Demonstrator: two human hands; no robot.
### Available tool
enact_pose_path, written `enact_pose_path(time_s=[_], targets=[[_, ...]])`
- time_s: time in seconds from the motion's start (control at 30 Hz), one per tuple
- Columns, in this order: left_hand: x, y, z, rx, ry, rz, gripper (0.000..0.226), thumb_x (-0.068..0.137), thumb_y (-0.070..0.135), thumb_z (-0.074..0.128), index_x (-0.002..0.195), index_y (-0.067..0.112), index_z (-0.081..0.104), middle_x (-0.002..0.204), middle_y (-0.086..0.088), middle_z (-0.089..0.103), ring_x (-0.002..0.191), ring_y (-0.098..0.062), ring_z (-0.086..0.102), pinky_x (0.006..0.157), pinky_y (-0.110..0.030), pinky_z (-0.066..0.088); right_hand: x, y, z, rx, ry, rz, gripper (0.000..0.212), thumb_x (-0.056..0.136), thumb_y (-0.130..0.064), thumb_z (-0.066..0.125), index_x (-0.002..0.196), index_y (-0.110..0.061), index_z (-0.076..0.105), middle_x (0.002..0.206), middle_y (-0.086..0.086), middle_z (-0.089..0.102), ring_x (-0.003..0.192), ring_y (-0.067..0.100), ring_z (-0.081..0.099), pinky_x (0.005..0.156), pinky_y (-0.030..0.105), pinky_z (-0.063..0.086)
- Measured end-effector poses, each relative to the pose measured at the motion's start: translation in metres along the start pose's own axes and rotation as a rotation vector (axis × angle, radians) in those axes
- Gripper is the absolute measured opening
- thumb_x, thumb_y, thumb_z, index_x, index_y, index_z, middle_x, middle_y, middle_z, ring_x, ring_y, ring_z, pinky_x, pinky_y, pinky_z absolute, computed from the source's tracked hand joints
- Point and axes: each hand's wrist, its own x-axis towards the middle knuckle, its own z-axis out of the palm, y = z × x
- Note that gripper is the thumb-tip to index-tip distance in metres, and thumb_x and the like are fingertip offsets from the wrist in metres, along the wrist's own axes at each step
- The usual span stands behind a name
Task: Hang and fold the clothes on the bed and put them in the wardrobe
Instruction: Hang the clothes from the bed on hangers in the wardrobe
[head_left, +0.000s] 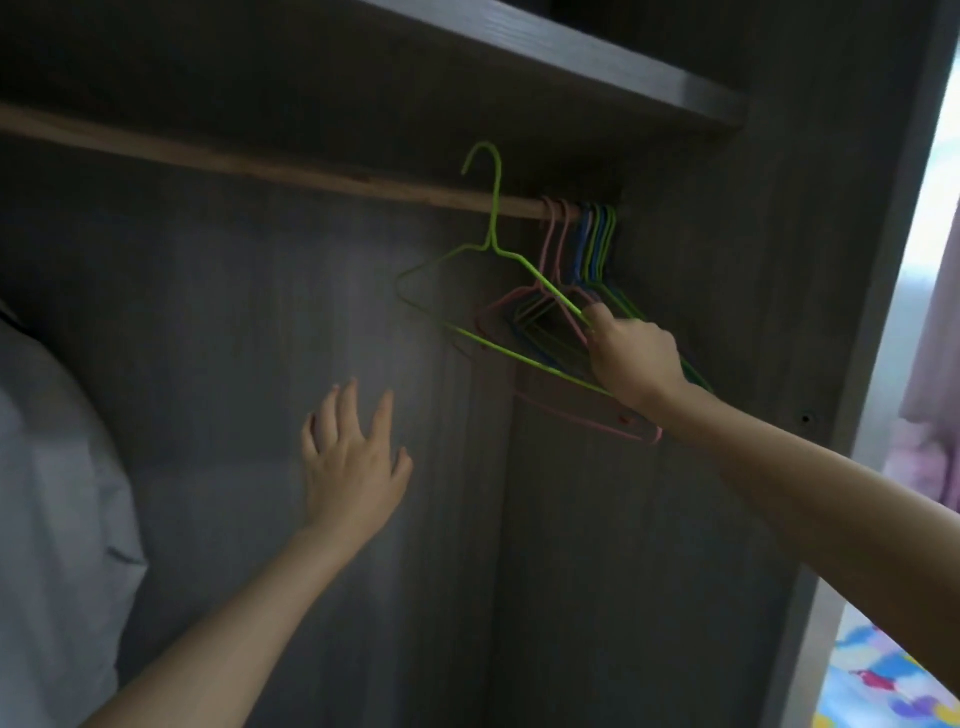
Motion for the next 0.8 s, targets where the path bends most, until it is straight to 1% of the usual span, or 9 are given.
enact_pose_path(time_s=[0.07, 0.13, 0.23, 0.3, 0.4, 0.47, 0.53, 0.67, 0.8], targets=[[0.001, -0.004, 0.003, -0.021, 0.011, -0.023, 0.078, 0.056, 0.014, 0.085, 0.126, -0.002, 0.054, 0.128, -0.036, 0.047, 0.115, -0.052, 0.048, 0.087, -0.062, 0.04, -0.016, 0.001, 0.0, -0.029, 0.006, -0.066, 0.027, 0.094, -0.014, 0.044, 0.121, -0.008, 0.046, 0.083, 0.012, 0.064, 0.071, 0.037, 0.06, 0.053, 0.032, 0.03], [0.006, -0.007, 0.006, -0.076, 0.014, -0.062, 0.082, 0.062, 0.014, 0.082, 0.134, -0.001, 0.046, 0.134, -0.036, 0.041, 0.12, -0.052, 0.043, 0.09, -0.063, 0.038, -0.035, 0.001, -0.005, -0.029, 0.02, -0.15, 0.025, 0.093, -0.014, 0.047, 0.116, -0.006, 0.052, 0.078, 0.012, 0.064, 0.063, 0.038, 0.06, 0.05, 0.031, 0.031], [0.011, -0.011, 0.01, -0.177, 0.002, -0.124, 0.083, 0.069, 0.016, 0.077, 0.14, 0.002, 0.037, 0.14, -0.033, 0.035, 0.126, -0.05, 0.036, 0.095, -0.061, 0.032, -0.07, 0.0, -0.015, -0.04, 0.155, -0.306, 0.028, 0.086, -0.017, 0.043, 0.092, 0.001, 0.064, 0.056, 0.01, 0.061, 0.036, 0.033, 0.051, 0.035, 0.025, 0.031], [0.006, -0.017, 0.017, -0.226, -0.036, -0.155, 0.081, 0.072, 0.017, 0.074, 0.142, 0.003, 0.035, 0.141, -0.031, 0.035, 0.127, -0.048, 0.034, 0.098, -0.058, 0.03, -0.097, -0.003, -0.017, -0.037, 0.181, -0.357, 0.032, 0.08, -0.019, 0.04, 0.079, -0.001, 0.066, 0.049, 0.006, 0.058, 0.028, 0.029, 0.045, 0.031, 0.02, 0.025], [-0.021, -0.02, 0.025, -0.296, -0.165, -0.164, 0.06, 0.079, 0.015, 0.068, 0.133, 0.002, 0.047, 0.127, -0.028, 0.051, 0.118, -0.043, 0.044, 0.094, -0.05, 0.031, -0.136, -0.005, -0.012, -0.046, 0.12, -0.339, 0.029, 0.08, -0.019, 0.046, 0.077, -0.001, 0.068, 0.053, 0.005, 0.061, 0.029, 0.03, 0.045, 0.027, 0.021, 0.029], [-0.046, -0.019, 0.027, -0.421, -0.277, -0.172, 0.03, 0.085, 0.008, 0.06, 0.113, 0.0, 0.06, 0.103, -0.027, 0.062, 0.099, -0.044, 0.055, 0.082, -0.047, 0.037, -0.166, -0.009, -0.01, -0.05, 0.04, -0.316, 0.03, 0.081, -0.02, 0.047, 0.079, 0.0, 0.069, 0.056, 0.006, 0.063, 0.031, 0.029, 0.048, 0.027, 0.024, 0.034], [-0.076, -0.021, 0.029, -0.57, -0.402, -0.183, 0.016, 0.087, 0.003, 0.056, 0.1, 0.0, 0.064, 0.084, -0.027, 0.064, 0.081, -0.045, 0.059, 0.07, -0.045, 0.041, -0.2, -0.013, -0.007, -0.054, -0.051, -0.277, 0.026, 0.08, -0.019, 0.051, 0.079, -0.001, 0.069, 0.057, 0.008, 0.063, 0.034, 0.029, 0.052, 0.027, 0.024, 0.036], [-0.142, -0.015, 0.032, -0.855, -0.577, -0.211, 0.022, 0.086, -0.002, 0.058, 0.102, 0.006, 0.069, 0.083, -0.014, 0.07, 0.074, -0.034, 0.064, 0.066, -0.035, 0.045, -0.276, -0.018, -0.01, -0.104, -0.207, -0.167, 0.015, 0.065, -0.012, 0.062, 0.075, -0.002, 0.068, 0.052, 0.005, 0.061, 0.031, 0.024, 0.051, 0.03, 0.017, 0.031], [-0.201, 0.011, 0.034, -1.025, -0.752, -0.191, 0.027, 0.087, -0.005, 0.055, 0.108, 0.007, 0.068, 0.081, -0.004, 0.067, 0.072, -0.022, 0.063, 0.073, -0.036, 0.051, -0.351, -0.011, -0.023, -0.122, -0.324, -0.009, 0.033, 0.083, -0.022, 0.042, 0.071, -0.004, 0.066, 0.048, 0.004, 0.057, 0.031, 0.024, 0.05, 0.03, 0.021, 0.03]])
